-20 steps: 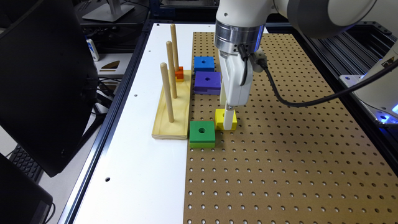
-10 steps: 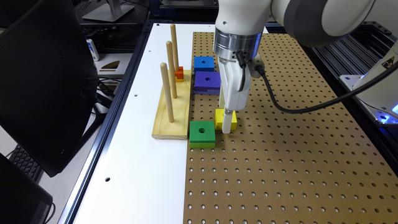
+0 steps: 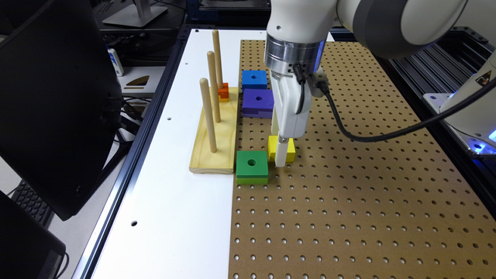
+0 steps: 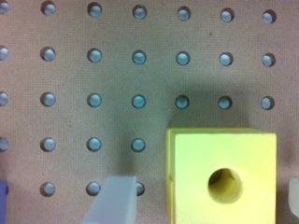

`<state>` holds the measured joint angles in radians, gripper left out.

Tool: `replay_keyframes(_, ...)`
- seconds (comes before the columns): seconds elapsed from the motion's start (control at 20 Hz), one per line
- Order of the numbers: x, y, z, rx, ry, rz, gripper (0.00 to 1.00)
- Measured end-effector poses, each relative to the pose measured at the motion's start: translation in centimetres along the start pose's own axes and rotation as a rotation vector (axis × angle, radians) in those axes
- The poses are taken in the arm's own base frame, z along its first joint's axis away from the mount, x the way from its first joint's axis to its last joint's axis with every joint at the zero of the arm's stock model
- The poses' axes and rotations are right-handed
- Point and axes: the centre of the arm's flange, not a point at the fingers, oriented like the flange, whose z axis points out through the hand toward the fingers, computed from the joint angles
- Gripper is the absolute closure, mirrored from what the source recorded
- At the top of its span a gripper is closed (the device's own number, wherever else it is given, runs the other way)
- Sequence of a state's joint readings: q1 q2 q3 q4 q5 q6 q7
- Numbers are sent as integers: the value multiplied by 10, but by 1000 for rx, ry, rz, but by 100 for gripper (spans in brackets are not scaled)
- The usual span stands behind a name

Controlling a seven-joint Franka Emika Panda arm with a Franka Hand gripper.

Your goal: Pick up yellow block.

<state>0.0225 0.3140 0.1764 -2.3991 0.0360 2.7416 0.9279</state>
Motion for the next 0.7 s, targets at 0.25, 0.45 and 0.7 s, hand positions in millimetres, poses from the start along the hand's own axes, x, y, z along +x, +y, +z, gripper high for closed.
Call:
replay_keyframes(0.25,0,0,12,-2,-5,1,0)
replay_keyframes(0.45,0,0,12,-1,-5,1,0)
replay_keyframes(0.7,1,0,12,-1,-5,1,100)
